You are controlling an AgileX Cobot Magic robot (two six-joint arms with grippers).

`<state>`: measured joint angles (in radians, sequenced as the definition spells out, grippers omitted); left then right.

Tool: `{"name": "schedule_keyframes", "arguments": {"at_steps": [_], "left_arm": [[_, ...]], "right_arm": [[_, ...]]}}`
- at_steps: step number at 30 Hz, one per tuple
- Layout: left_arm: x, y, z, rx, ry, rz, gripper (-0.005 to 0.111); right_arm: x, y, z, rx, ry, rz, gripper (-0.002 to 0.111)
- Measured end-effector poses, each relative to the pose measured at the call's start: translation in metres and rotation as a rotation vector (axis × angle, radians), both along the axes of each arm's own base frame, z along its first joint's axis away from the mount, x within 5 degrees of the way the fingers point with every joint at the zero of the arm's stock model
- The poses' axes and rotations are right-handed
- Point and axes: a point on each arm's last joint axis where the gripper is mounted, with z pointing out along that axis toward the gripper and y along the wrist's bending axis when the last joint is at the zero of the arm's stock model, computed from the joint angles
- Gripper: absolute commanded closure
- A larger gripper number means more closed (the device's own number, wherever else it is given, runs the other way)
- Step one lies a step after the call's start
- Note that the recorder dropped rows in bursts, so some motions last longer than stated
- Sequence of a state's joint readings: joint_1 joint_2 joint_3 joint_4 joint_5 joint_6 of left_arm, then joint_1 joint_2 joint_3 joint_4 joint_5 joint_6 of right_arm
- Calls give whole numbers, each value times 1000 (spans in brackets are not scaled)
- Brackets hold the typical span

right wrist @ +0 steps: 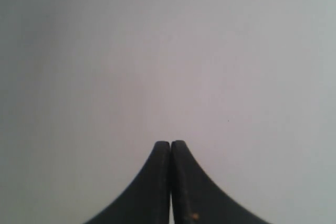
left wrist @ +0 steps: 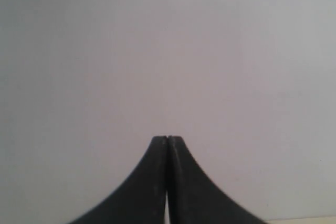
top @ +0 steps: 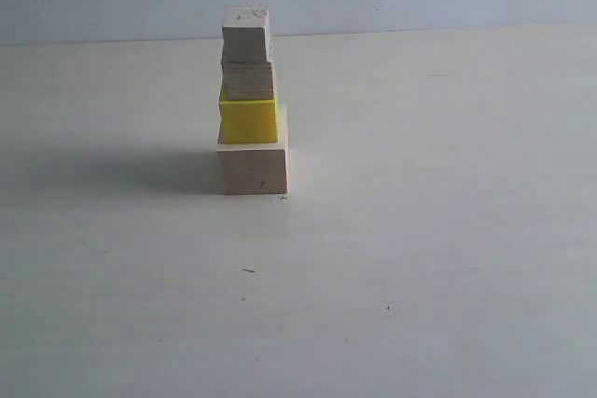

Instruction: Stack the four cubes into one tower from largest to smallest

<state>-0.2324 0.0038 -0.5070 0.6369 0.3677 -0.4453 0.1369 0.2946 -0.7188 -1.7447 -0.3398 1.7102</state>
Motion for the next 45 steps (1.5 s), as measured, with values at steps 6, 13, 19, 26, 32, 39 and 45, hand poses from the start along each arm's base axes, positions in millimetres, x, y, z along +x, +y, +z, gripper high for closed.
{"name": "schedule_keyframes", "arguments": {"at_steps": [6, 13, 19, 26, 32, 39, 45], "left_arm": [[1, 0, -1, -3, 4, -2, 107], [1, 0, -1, -3, 4, -2, 107], [1, 0, -1, -3, 4, -2, 107], [1, 0, -1, -3, 4, -2, 107], [1, -1, -1, -16, 8, 1, 107], [0, -5, -12, -251, 116, 88, 107], [6, -7, -36, -384, 262, 180, 107]], "right_arm": [[0, 0, 0, 67, 37, 34, 108], [0, 0, 0, 72, 40, 37, 108], [0, 0, 0, 73, 41, 38, 108], [0, 0, 0, 73, 41, 38, 108], [0, 0, 0, 73, 41, 38, 108], [0, 0, 0, 73, 41, 38, 108], [0, 0, 0, 73, 41, 38, 108]]}}
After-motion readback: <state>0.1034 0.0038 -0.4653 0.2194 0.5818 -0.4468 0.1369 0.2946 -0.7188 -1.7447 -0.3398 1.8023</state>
